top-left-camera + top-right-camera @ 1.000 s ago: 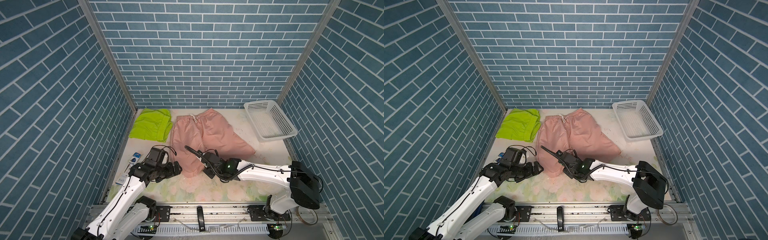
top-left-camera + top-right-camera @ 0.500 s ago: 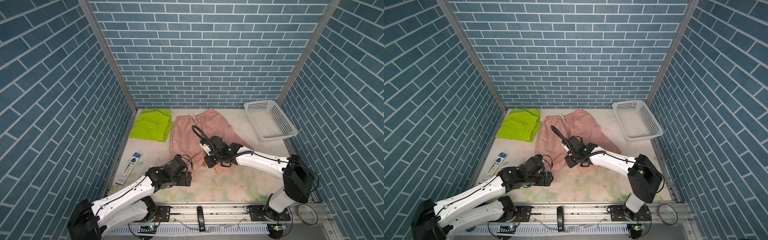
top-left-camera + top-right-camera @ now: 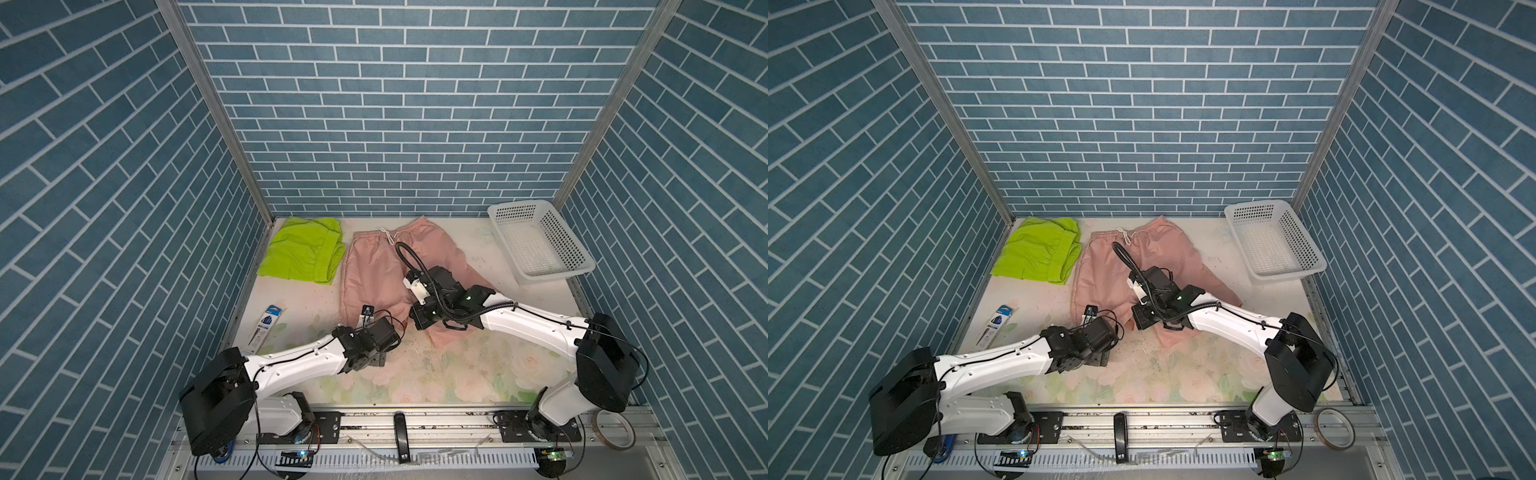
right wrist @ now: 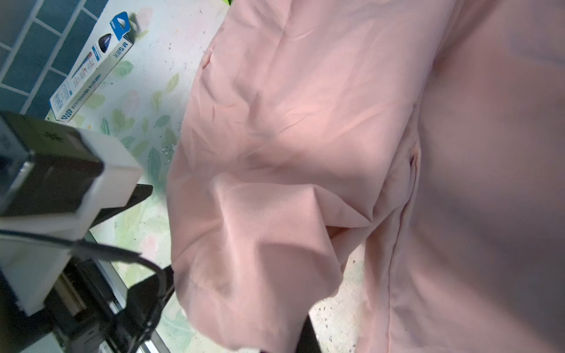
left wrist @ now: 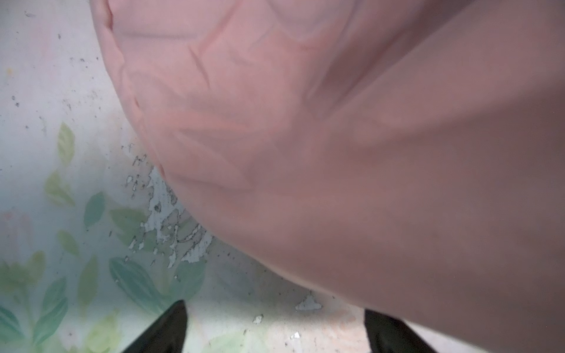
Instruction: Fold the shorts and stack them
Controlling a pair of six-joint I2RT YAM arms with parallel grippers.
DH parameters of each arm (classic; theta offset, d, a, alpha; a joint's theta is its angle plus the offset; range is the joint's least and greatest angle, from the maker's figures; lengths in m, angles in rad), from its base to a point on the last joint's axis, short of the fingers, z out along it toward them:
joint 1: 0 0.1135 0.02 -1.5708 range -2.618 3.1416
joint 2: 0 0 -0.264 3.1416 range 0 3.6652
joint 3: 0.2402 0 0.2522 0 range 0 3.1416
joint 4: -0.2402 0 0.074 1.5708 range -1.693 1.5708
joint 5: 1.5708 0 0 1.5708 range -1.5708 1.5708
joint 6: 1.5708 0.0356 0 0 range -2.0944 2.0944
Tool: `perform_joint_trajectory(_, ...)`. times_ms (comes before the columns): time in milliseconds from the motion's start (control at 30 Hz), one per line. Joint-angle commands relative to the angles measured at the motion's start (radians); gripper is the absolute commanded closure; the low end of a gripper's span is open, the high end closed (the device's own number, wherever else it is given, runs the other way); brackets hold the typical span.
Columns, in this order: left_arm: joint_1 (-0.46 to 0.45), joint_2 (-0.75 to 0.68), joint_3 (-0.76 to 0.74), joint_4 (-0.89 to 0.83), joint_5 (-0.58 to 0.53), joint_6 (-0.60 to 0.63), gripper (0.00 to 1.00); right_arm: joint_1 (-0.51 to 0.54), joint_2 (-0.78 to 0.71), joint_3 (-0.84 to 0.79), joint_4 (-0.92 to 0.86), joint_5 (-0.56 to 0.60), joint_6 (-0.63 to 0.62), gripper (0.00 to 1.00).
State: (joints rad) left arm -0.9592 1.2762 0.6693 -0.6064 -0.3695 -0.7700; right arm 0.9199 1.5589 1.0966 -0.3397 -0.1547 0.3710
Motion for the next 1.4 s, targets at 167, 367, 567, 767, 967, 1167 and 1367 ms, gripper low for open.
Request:
perform_joint_trajectory(167,0.095,-0.149,0.064,-0.113,0.009,0.048,0.60,-0.008,-0.050,-0.029,-0.020,0.023,-0.002,1.00)
perform_joint_trajectory(367,0.124,-0.172,0.131,-0.094,0.280,0.155,0.44,-0.023,-0.064,-0.018,-0.029,0.037,-0.021,1.00)
perform_joint_trajectory(567,-0.043,-0.079,0.040,0.056,0.129,0.161,0.00,-0.026,-0.038,-0.035,0.080,-0.033,0.016,1.00)
perform_joint_trajectory(767,-0.048,-0.038,-0.055,0.163,-0.108,0.113,0.00,-0.026,-0.048,-0.078,0.148,-0.060,0.050,1.00)
perform_joint_trajectory(967,-0.047,0.043,-0.039,0.244,-0.250,0.116,0.00,-0.026,-0.056,-0.097,0.192,-0.077,0.058,1.00)
perform_joint_trajectory(1167,-0.044,0.097,-0.055,0.304,-0.221,0.067,0.08,-0.027,-0.066,-0.094,0.183,-0.073,0.055,1.00)
perform_joint_trajectory(1367,-0.029,0.107,0.024,0.107,-0.251,0.060,0.73,-0.032,-0.098,-0.144,0.187,-0.045,0.051,1.00)
